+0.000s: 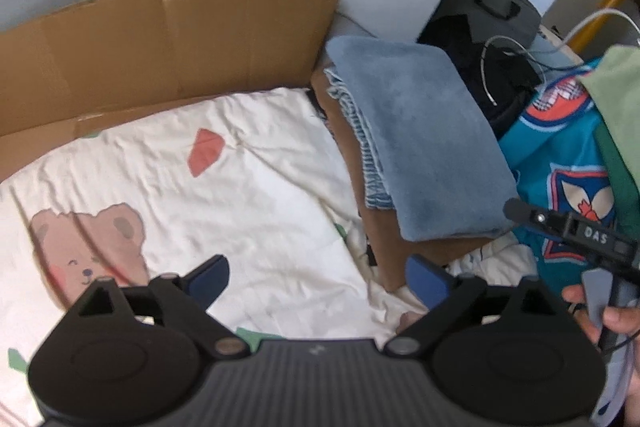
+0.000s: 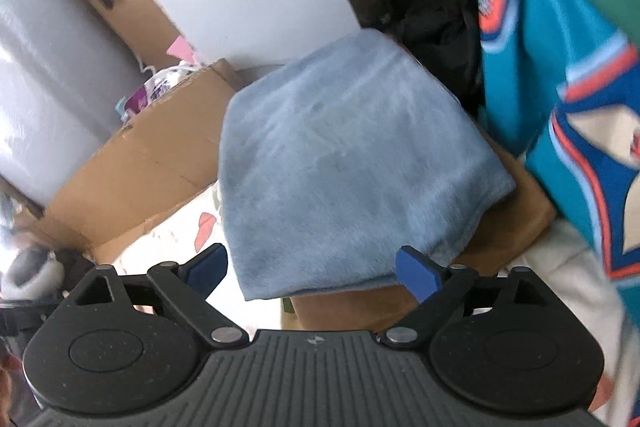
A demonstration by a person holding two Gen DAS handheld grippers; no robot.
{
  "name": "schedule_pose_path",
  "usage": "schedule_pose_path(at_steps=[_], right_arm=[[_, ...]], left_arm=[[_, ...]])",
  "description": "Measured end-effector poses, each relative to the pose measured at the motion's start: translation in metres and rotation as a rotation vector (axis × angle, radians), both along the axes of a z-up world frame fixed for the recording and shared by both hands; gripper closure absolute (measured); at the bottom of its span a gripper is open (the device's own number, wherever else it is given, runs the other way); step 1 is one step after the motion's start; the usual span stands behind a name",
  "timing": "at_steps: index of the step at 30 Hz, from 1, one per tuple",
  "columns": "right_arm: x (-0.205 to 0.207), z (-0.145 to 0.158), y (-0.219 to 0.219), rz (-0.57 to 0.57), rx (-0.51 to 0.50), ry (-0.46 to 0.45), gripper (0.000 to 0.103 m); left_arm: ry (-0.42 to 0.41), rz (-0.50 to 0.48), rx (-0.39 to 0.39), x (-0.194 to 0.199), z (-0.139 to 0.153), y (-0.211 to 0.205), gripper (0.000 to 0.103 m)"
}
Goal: Fold clothes
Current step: 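Open both tools and pull them back from the folded pants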
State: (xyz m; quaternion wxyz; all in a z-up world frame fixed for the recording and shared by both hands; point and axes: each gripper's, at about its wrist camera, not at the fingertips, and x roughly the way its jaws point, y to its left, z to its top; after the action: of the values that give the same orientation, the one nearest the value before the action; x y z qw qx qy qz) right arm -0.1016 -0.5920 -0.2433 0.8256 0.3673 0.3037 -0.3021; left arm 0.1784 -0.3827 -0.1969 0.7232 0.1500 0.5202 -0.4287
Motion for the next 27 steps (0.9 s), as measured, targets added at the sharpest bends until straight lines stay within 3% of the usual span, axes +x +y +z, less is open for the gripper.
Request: schedule_pose_path(at_steps=[5, 8, 14, 18, 27], right_arm=[[0.018, 0.030, 0.011, 0.060, -0.029, 0.043, 0.007], [0.030, 0.047, 0.014, 0.081, 0.008, 0.079, 0.007], [0.043, 0.098, 0.024, 0.111, 0.020, 0.115, 0.007], [0.047, 0.133, 0.035, 0.136, -0.020, 0.147, 0.007], [0.040, 0.213, 0.060, 0.149, -0.078, 0.106, 0.007]], left_arm=[[0.025, -0.008, 0.019, 0.008, 0.029, 0.007, 0.002], [0.006, 0.000, 0.017, 0.010, 0.049, 0.014, 0.001], [-0.022, 0.091, 0.031, 0.018, 0.090, 0.035, 0.001], [-0.030, 0.153, -0.011, 0.019, 0.123, 0.057, 0.001], [-0.085, 0.232, -0.042, 0.013, 0.196, 0.111, 0.001]])
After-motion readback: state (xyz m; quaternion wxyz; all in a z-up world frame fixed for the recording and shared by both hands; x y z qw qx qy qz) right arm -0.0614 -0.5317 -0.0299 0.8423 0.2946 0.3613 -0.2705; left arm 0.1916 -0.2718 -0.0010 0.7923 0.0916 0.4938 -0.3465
